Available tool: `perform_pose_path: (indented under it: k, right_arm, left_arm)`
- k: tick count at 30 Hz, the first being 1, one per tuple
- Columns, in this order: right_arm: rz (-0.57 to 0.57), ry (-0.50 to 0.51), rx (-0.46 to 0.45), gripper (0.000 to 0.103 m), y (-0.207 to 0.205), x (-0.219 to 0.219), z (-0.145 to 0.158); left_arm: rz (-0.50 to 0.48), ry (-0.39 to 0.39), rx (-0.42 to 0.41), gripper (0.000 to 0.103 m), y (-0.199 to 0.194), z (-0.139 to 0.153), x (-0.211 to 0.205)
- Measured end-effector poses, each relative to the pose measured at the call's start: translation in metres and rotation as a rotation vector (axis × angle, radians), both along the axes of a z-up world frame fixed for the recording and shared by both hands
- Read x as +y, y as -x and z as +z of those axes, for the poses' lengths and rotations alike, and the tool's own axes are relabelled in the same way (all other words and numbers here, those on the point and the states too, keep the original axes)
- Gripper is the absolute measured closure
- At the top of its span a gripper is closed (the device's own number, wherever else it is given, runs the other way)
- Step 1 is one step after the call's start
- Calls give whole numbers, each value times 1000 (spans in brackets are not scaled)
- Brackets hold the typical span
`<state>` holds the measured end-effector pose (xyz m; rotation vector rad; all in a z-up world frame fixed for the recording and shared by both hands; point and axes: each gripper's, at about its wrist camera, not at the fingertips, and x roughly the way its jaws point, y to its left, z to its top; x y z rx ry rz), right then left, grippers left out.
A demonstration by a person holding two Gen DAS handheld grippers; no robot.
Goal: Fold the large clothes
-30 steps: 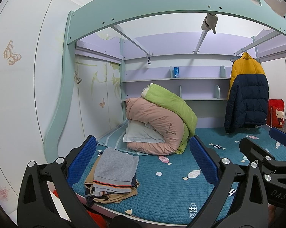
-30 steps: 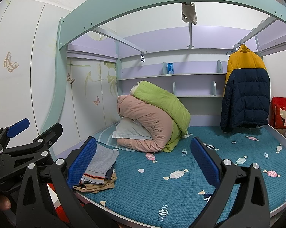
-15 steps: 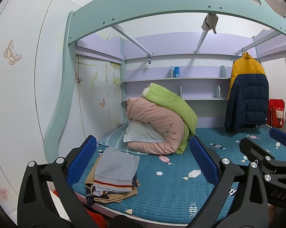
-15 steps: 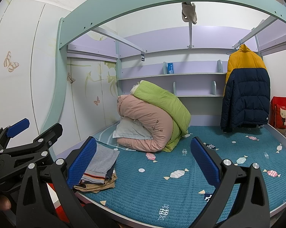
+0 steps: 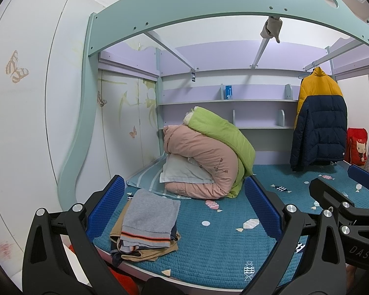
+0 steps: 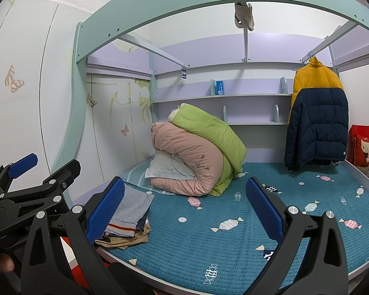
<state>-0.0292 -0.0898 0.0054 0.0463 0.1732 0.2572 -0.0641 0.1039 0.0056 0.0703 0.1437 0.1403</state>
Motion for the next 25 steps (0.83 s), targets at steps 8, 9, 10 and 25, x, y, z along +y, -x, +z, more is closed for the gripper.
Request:
perform_pose_path:
  k: [8,9,10,25]
  right_arm:
    - [2,0,8,7,-2,0,-2]
    - [2,0,8,7,-2,0,-3]
    - [2,0,9,7,-2,0,-3]
    - [-10,-30,161,7,-65,-25,-48]
  left_arm:
    - [6,4,8,5,-2,-2,6]
    - [7,2,10,5,-2,-3,8]
    - [10,1,12,5,-3,-3,7]
    - [-4,-46,178,5,-73,-44,-20]
